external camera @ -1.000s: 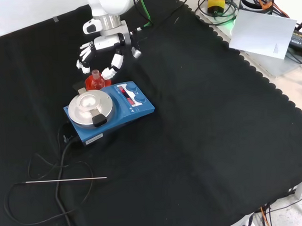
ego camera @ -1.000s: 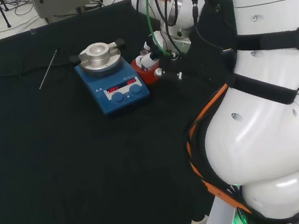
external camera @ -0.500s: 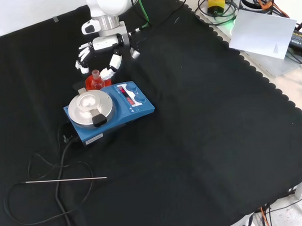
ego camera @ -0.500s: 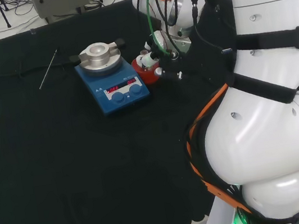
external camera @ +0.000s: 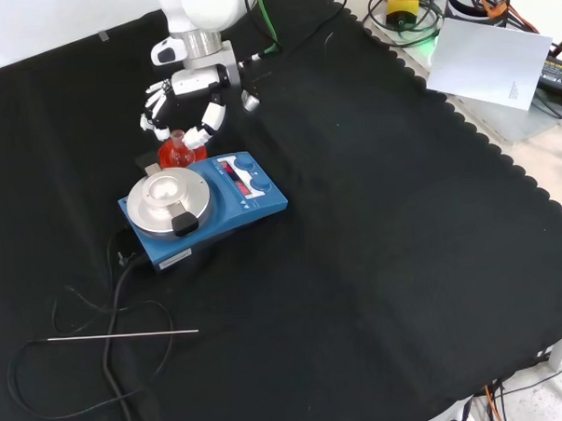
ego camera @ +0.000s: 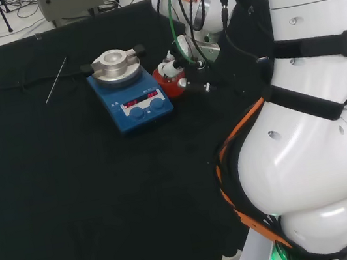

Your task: Pick up the round-bottom flask.

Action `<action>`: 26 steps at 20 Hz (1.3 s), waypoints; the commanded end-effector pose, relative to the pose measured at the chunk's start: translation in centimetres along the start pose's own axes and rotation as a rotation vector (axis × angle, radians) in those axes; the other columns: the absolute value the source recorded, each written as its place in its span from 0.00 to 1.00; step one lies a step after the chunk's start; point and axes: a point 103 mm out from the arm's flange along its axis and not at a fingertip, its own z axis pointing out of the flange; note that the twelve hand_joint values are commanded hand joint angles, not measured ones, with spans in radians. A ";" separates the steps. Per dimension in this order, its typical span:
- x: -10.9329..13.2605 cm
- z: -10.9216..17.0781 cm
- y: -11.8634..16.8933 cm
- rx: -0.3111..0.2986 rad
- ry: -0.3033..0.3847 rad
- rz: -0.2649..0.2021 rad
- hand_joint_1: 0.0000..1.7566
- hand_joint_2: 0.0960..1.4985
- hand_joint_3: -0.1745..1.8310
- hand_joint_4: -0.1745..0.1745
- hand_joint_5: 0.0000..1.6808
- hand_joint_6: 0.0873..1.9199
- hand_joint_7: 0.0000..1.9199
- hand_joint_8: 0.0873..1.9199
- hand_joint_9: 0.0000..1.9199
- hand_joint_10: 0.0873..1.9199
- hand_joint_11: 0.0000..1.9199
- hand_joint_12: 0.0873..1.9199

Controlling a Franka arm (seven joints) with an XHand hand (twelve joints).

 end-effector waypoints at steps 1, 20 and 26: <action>0.2 0.1 -0.1 -0.032 -0.014 0.005 0.57 0.54 0.29 0.84 0.58 0.43 0.23 0.31 0.32 0.29 0.09 0.68; 3.0 -5.8 -2.1 -0.007 0.011 0.040 0.61 0.45 0.43 1.00 0.65 0.50 0.27 0.29 0.37 0.26 0.16 0.66; 4.4 -8.6 -3.4 -0.024 0.008 0.036 0.61 0.44 0.44 1.00 0.65 0.50 0.27 0.29 0.38 0.26 0.18 0.66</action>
